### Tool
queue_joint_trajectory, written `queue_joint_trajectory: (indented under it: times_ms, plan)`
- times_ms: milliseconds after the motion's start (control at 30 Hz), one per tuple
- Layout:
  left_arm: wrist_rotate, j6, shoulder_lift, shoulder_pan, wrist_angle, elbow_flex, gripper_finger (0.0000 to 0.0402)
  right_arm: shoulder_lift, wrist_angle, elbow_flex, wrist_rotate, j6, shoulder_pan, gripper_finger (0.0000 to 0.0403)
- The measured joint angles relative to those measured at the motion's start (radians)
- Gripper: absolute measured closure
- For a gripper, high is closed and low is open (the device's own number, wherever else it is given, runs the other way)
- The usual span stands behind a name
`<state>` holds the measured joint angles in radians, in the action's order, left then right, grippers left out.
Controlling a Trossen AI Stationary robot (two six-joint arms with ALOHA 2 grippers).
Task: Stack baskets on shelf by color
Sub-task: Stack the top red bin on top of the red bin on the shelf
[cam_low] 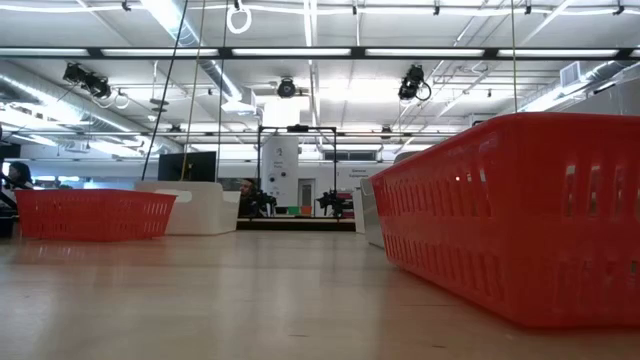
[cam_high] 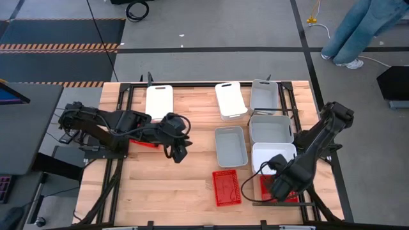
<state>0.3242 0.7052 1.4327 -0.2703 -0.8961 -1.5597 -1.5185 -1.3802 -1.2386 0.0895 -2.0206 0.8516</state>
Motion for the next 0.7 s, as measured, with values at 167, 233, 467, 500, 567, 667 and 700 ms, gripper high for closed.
queue_joint_trajectory:
  times_ms: [167,233,467,500,567,667,700]
  plan:
    - [0.03,-0.017,0.033,0.057,-0.092,-0.002,0.0269,0.06,-0.026,-0.067,-0.224,-0.01,-0.014,0.0229]
    - [0.025,-0.045,0.048,0.086,-0.16,-0.002,0.0269,0.072,-0.011,-0.086,-0.3,0.038,-0.027,0.0229]
    - [-0.062,-0.174,0.075,0.139,-0.485,-0.001,0.0269,0.084,0.106,-0.139,-0.437,0.398,-0.125,0.0229]
    - [-0.044,-0.158,0.075,0.143,-0.529,-0.001,0.0269,0.083,0.121,-0.14,-0.439,0.431,-0.151,0.0229]
    - [-0.004,-0.079,0.073,0.155,-0.594,0.0,0.0269,0.08,0.152,-0.14,-0.446,0.479,-0.199,0.0229]
    - [0.016,0.028,0.068,0.18,-0.618,0.0,0.0269,0.079,0.226,-0.14,-0.467,0.566,-0.27,0.0229]
    - [0.016,0.048,0.069,0.186,-0.611,0.0,0.0269,0.079,0.256,-0.14,-0.47,0.6,-0.292,0.0229]
